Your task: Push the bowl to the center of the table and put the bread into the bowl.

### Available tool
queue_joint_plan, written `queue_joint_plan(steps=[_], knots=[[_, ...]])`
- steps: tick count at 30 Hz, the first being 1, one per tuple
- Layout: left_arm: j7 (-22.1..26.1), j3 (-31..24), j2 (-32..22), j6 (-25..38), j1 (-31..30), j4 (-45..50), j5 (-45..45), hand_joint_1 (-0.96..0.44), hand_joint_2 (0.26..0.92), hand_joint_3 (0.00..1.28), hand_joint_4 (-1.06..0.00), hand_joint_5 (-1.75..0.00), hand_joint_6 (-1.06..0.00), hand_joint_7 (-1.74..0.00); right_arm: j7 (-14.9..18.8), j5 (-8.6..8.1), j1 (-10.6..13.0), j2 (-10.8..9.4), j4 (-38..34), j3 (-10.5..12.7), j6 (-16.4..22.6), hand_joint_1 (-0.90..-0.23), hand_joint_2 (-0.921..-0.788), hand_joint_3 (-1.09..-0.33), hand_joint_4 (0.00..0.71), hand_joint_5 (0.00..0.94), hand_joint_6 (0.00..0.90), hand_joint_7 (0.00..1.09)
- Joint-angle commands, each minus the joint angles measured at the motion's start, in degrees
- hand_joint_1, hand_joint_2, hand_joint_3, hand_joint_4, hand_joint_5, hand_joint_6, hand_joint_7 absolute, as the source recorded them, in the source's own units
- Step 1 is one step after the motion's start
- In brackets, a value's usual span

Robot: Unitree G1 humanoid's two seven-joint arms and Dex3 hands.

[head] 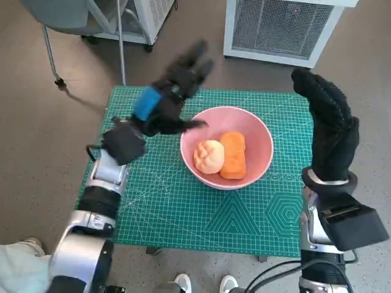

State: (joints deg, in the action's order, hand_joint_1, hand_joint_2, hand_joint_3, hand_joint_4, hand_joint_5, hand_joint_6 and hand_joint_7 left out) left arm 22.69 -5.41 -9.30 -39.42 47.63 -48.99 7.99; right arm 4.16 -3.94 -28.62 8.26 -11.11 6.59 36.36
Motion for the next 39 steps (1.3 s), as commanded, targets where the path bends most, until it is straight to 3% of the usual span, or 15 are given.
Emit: queue_joint_plan(steps=[1,13,39], knots=[[0.57,-1.87,1.22,-1.69,-3.81,4.16,3.37,-0.8,0.92,0.31,-0.02,-0.01,-0.13,-0.05,-0.78,1.01,0.04,-0.21,0.56,0.04,-1.48,-0.522,-0.921,-0.805,0.314,0.001,-0.001,0.61],[1.46,-1.48,2.38,-0.31,-9.69,12.67,5.49,-0.76,0.921,0.31,-0.05,-0.02,-0.17,-0.06,-0.78,1.21,-1.24,0.22,0.45,0.12,-1.78,-0.523,-0.921,-0.806,0.312,0.0,-0.001,0.63],[1.92,-2.19,3.78,1.82,-12.26,16.04,6.74,-0.64,0.921,0.23,-0.17,-0.03,-0.29,-0.07,-0.45,0.92,-3.07,0.82,-1.42,0.55,-0.86,-0.524,-0.921,-0.802,0.309,0.0,-0.001,0.63]])
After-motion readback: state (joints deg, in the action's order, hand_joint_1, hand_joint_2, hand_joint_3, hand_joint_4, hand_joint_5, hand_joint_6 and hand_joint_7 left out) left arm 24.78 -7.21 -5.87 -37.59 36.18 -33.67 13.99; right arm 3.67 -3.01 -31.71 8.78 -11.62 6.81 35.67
